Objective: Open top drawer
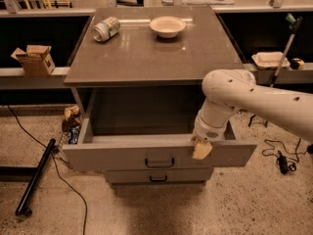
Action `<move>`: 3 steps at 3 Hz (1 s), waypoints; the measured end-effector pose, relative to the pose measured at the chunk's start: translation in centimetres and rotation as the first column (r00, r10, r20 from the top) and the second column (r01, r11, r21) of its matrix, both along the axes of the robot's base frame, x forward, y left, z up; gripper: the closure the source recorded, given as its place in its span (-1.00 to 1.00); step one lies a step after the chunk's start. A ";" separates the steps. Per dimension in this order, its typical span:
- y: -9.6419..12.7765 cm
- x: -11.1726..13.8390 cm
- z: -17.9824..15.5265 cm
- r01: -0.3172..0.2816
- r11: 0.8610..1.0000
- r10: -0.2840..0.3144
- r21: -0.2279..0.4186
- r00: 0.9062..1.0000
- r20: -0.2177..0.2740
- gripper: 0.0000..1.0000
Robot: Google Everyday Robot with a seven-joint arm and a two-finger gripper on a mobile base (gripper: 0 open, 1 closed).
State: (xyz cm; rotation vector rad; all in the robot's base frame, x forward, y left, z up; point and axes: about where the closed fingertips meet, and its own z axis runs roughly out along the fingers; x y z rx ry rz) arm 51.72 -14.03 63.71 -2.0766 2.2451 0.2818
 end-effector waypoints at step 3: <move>-3.3 -1.3 5.4 -0.005 0.998 -0.001 0.069 0.996 0.085 -1.00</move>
Offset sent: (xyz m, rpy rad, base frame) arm -0.0114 -0.0274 0.0334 0.0323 -0.0598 -0.0028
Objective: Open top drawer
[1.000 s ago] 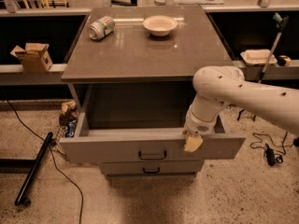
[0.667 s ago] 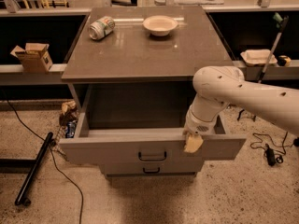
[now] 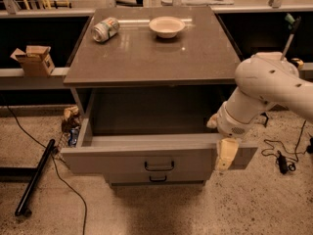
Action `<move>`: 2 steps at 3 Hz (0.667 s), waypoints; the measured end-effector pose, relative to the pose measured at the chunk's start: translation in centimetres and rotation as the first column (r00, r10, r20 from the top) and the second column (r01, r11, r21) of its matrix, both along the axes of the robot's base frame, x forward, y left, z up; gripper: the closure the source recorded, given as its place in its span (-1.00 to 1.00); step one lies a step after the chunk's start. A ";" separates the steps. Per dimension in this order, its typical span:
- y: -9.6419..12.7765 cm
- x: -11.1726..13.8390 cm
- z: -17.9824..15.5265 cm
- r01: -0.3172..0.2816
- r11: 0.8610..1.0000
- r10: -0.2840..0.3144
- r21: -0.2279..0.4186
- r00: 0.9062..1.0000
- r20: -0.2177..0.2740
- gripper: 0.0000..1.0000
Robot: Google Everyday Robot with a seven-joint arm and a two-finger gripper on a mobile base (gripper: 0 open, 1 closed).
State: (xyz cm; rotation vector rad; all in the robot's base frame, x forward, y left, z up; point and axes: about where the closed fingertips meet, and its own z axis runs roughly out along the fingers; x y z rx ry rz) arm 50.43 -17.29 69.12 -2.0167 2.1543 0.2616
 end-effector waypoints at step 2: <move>-2.2 -0.3 12.7 -0.074 0.997 0.073 -0.003 0.985 0.159 -1.00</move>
Offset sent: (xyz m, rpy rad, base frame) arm 0.0012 -0.0205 0.2220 -0.0466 -0.2574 0.1325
